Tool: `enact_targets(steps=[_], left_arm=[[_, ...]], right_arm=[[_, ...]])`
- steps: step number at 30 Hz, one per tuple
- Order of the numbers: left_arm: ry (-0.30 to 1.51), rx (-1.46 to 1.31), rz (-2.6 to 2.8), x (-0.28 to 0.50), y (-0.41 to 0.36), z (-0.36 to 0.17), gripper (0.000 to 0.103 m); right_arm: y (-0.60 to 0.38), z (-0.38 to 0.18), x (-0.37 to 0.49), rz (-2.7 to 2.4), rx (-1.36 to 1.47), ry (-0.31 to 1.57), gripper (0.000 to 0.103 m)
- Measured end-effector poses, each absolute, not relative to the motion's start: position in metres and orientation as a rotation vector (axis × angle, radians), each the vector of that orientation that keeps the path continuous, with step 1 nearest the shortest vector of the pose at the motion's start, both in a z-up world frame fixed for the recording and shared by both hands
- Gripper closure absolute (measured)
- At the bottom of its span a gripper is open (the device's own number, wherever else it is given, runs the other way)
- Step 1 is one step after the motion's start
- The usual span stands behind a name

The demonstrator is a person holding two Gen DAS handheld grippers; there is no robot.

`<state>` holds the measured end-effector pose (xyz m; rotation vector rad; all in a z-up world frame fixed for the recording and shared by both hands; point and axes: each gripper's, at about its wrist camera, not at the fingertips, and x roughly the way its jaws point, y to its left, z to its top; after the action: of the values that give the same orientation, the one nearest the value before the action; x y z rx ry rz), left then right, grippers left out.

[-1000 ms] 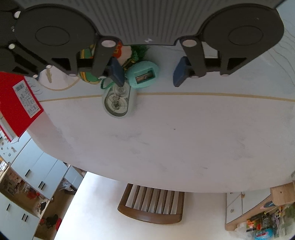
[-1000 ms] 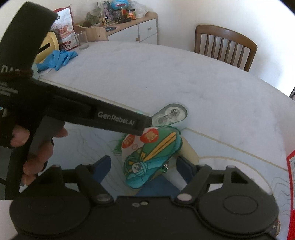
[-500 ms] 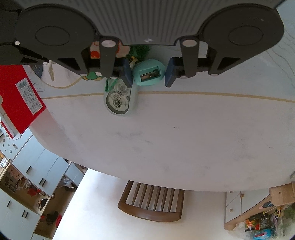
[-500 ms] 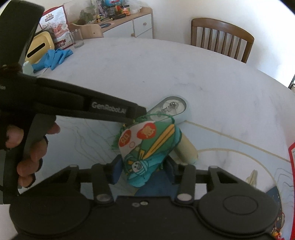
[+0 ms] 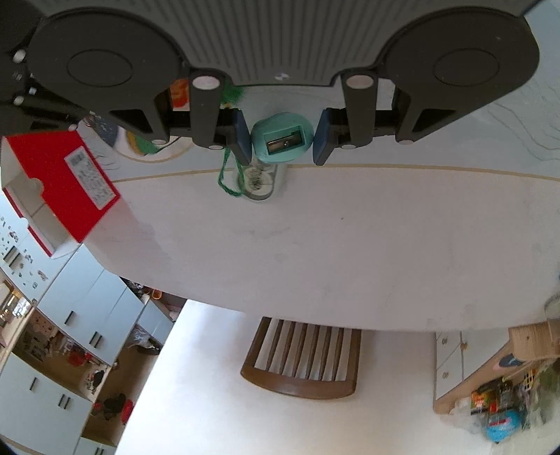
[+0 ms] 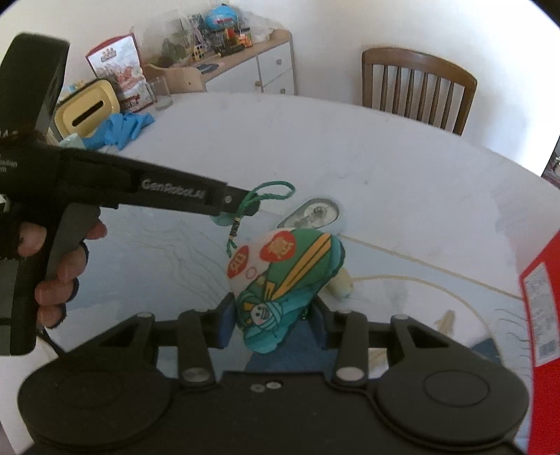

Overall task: Organize objects
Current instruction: 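Carry the sharpener and the green pouch over the red shoebox with both grippers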

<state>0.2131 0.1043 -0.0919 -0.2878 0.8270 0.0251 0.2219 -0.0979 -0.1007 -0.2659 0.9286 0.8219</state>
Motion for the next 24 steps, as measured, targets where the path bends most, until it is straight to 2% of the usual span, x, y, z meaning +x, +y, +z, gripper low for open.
enact_targets(steps=[13,24], left_arm=[[0.794,-0.226,-0.008,0.185,0.058,-0.035,0.066],[0.803,-0.125,-0.075,0.189,-0.025,-0.003,0.066]], right_arm=[[-0.177,-0.040,0.227,0.801,-0.219,0.885,0.062],[-0.253,0.003,0.240,0.735,-0.232,0.810,0.062]])
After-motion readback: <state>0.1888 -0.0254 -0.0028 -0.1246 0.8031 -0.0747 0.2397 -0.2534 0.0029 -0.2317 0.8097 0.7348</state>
